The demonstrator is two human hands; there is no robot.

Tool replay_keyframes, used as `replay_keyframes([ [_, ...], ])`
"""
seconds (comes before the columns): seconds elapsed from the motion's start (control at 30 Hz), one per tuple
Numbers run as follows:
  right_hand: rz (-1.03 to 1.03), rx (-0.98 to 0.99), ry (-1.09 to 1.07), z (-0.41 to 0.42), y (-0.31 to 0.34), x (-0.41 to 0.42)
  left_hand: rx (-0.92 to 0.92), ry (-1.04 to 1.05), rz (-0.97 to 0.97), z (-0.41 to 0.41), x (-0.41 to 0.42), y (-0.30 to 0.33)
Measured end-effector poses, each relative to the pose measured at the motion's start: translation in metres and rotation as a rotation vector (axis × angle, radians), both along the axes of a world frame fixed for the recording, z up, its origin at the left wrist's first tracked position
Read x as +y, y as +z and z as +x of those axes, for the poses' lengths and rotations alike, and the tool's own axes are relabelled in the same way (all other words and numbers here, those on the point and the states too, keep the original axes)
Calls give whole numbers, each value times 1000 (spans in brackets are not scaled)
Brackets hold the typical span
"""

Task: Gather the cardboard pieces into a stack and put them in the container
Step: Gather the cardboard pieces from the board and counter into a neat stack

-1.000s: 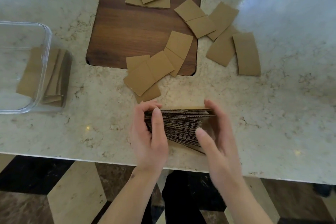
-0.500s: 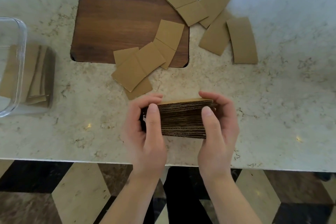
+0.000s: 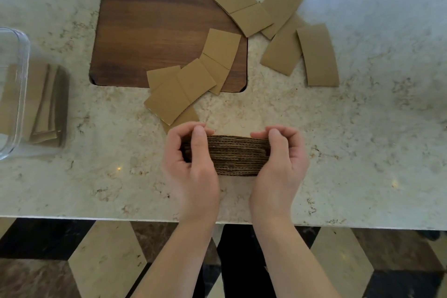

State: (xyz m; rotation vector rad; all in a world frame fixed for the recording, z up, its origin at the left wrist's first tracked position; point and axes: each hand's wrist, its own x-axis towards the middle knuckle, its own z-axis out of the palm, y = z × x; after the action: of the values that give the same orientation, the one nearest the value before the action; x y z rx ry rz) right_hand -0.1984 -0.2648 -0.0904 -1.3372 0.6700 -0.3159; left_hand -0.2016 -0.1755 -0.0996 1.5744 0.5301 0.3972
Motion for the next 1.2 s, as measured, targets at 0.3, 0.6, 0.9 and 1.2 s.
replay_keyframes([
  [0.3,-408,-118,143,-11,-11,9,-61,69,-16,-12,1,-9],
  [0.6,-377,-140,74,-9,2,14,-122,21,124,-12,-6,6],
  [0.9,-318,-118,187,-31,-7,-4,-106,-112,100,-38,11,-10],
  [1.2,-323,-90,205,-20,-6,14,-80,5,113,-15,19,-1],
])
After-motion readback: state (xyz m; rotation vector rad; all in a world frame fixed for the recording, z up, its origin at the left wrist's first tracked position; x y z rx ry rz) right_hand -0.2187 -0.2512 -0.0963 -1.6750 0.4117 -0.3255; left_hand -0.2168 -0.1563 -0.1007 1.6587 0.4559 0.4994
